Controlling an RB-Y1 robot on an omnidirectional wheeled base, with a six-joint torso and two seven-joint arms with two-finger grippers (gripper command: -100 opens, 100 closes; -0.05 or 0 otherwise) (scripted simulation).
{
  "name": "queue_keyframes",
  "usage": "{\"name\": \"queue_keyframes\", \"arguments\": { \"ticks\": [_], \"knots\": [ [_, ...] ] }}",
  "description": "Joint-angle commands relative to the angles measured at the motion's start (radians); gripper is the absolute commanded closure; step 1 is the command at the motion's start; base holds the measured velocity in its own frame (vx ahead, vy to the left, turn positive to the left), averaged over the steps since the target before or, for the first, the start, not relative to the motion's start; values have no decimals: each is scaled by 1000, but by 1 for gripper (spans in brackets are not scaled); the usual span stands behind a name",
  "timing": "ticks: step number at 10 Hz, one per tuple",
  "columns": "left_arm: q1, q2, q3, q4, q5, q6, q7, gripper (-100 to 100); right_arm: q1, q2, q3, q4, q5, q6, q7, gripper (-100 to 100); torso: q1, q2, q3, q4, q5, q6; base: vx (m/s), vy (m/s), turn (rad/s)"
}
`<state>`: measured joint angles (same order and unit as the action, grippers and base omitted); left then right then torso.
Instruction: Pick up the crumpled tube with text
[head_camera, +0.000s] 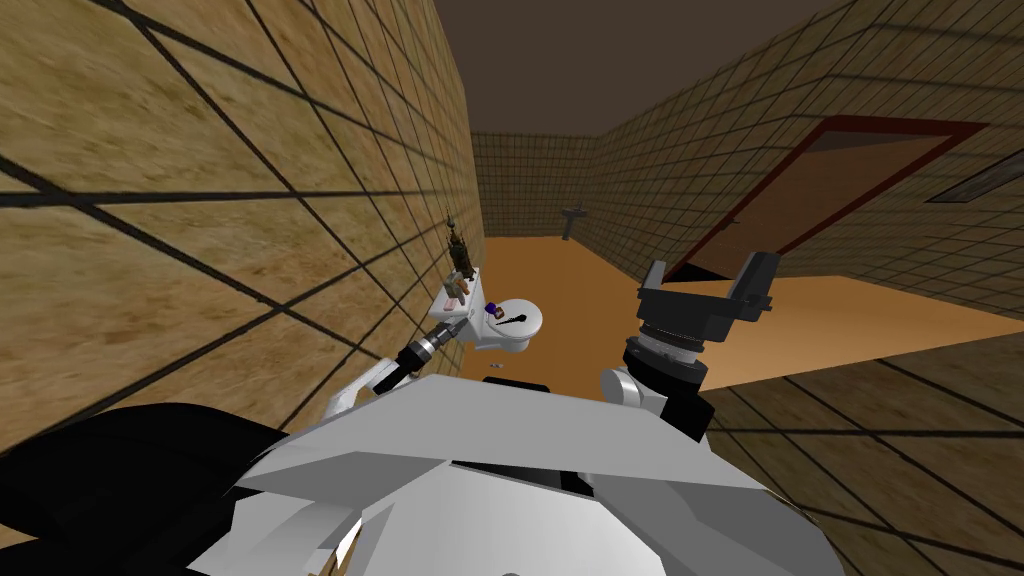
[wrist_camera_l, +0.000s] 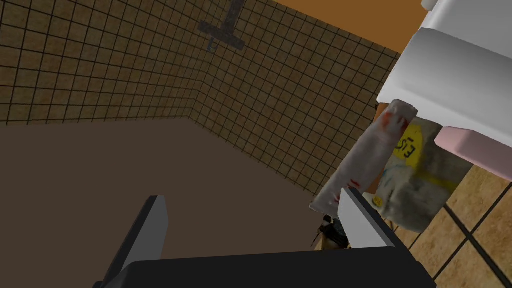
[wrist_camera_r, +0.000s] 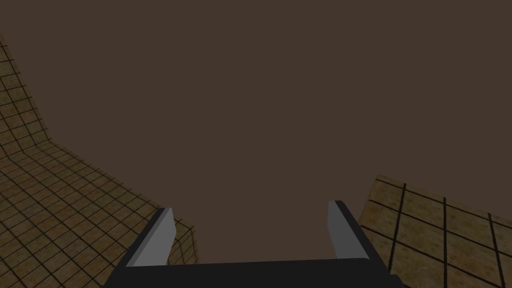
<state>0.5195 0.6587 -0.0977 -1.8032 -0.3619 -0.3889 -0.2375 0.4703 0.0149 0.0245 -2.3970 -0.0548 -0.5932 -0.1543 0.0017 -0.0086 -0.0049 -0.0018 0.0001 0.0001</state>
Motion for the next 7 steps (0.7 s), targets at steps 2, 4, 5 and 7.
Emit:
{"name": "queue_keyframes", "arguments": {
  "ticks": [2, 4, 5, 7],
  "knots": [
    [-12, 74, 15, 45, -35, -8, -47, -100, 0, 0, 0, 0, 0, 0, 0, 0, 0, 0, 0, 0, 0, 0, 132, 18, -34],
    [-22, 125, 26, 65, -56, -8, -75, -100, 0, 0, 0, 0, 0, 0, 0, 0, 0, -1, 0, 0, 0, 0, 123, 26, -30],
    [-27, 147, 31, 73, -65, -8, -88, -100, 0, 0, 0, 0, 0, 0, 0, 0, 0, 0, 0, 0, 0, 0, 112, 34, -27],
    [-37, 188, 41, 85, -79, -8, -110, -100, 0, 0, 0, 0, 0, 0, 0, 0, 0, 1, 0, 0, 0, 0, 113, 17, -27]
  ]
}}
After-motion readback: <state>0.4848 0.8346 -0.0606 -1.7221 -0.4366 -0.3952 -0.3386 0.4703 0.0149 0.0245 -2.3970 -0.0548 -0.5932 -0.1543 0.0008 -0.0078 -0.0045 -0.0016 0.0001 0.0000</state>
